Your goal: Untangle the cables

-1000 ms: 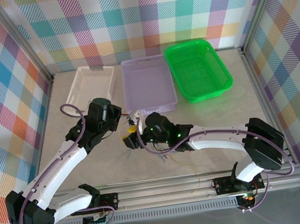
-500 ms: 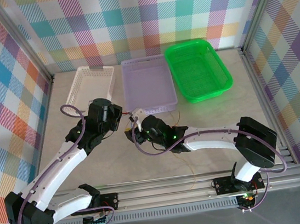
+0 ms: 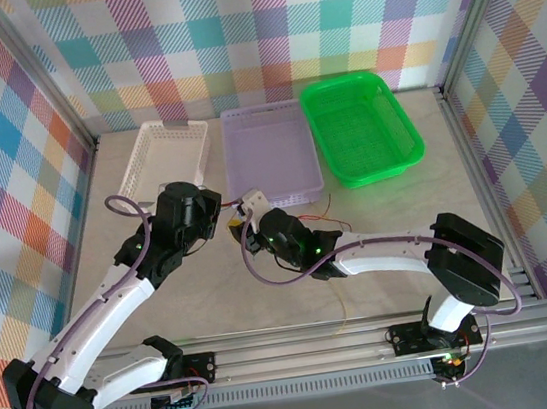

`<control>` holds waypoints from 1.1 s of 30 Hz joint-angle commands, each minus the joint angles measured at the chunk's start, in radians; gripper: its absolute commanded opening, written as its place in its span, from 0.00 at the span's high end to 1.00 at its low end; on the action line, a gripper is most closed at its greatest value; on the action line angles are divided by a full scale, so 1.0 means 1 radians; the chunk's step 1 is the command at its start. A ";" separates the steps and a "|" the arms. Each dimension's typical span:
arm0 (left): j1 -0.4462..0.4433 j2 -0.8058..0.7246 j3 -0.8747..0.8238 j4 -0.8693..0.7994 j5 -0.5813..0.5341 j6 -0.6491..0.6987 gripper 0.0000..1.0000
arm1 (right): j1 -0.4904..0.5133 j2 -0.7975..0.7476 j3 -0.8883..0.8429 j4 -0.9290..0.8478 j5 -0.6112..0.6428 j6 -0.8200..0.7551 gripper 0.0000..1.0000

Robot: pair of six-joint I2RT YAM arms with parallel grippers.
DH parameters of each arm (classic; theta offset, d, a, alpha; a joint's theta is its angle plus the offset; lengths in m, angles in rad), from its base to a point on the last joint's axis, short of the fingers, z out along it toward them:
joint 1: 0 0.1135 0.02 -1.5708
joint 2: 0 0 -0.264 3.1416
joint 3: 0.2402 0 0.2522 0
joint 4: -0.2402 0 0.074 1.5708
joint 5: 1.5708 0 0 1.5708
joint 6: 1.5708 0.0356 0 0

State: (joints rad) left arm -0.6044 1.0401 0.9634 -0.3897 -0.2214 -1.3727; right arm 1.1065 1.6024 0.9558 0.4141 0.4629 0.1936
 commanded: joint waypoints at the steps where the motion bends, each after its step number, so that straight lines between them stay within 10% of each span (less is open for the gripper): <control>1: -0.018 -0.028 -0.007 -0.011 -0.003 -0.010 1.00 | -0.002 0.010 -0.010 0.095 0.072 -0.037 0.63; 6: -0.026 -0.043 -0.003 -0.015 0.003 -0.018 1.00 | 0.001 0.009 -0.066 0.270 0.103 -0.081 0.63; 18: -0.029 -0.063 0.005 -0.044 -0.019 -0.015 1.00 | 0.009 -0.032 -0.124 0.333 0.078 -0.109 1.00; 33: -0.029 -0.050 0.003 -0.043 -0.021 -0.023 1.00 | 0.009 -0.166 -0.266 0.362 -0.172 -0.026 1.00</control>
State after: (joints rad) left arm -0.6212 0.9936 0.9634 -0.4168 -0.2276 -1.3949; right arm 1.1141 1.4754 0.7155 0.7212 0.3710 0.1272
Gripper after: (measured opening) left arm 0.074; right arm 0.056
